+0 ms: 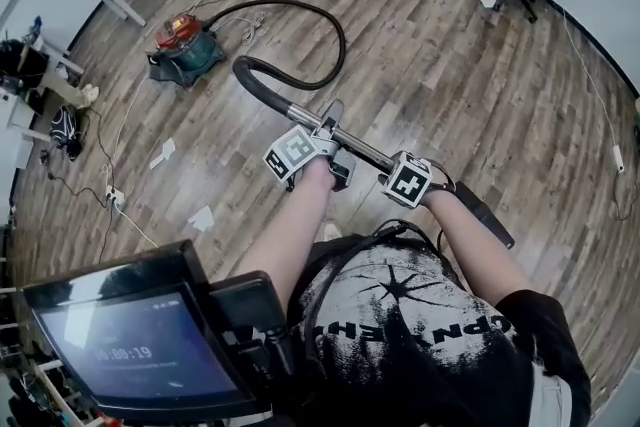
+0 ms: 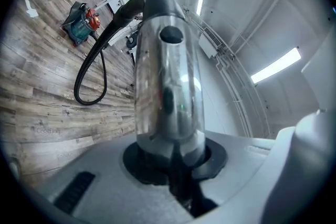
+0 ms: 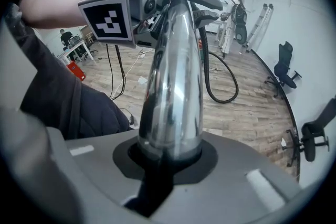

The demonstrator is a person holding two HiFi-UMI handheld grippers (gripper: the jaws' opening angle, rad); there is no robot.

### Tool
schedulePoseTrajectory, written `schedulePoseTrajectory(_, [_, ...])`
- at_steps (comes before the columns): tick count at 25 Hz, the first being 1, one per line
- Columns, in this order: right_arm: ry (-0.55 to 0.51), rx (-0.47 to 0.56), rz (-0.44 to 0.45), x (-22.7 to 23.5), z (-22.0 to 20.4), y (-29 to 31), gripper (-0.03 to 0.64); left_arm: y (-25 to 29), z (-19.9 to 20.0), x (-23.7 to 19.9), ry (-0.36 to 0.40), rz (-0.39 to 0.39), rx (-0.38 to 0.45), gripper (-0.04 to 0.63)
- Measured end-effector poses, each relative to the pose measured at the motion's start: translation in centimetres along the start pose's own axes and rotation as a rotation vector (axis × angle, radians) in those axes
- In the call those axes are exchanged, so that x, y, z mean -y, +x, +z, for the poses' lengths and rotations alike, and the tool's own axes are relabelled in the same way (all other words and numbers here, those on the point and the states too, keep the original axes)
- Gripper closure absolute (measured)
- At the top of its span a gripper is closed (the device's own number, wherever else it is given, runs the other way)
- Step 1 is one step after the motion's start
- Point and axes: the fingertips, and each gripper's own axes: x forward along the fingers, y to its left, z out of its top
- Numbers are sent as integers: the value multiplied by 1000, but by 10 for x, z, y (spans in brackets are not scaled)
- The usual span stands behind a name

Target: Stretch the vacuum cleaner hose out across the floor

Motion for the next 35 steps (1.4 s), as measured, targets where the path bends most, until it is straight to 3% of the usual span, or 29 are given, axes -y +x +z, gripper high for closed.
schedulePoseTrajectory(5, [46, 55, 152, -26, -47, -20, 548, 7, -51, 16, -17, 9, 70, 545])
schedulePoseTrajectory(7, [47, 65, 166, -29, -65, -29, 548, 11, -69, 26, -11, 10, 69, 545])
schedulePoseTrajectory(12, [13, 62, 123, -24, -103, -45, 548, 13, -104, 41, 7, 11, 84, 545])
schedulePoseTrajectory(16, [32, 76, 171, -40, -125, -55, 548, 10, -129, 52, 12, 22, 89, 545])
schedulePoseTrajectory(19, [-1, 61, 115, -36, -140, -63, 548, 6, -142, 59, 18, 24, 97, 546])
schedulePoseTrajectory(35, [-16, 56, 133, -112, -146, -60, 545, -70, -156, 65, 23, 37, 139, 551])
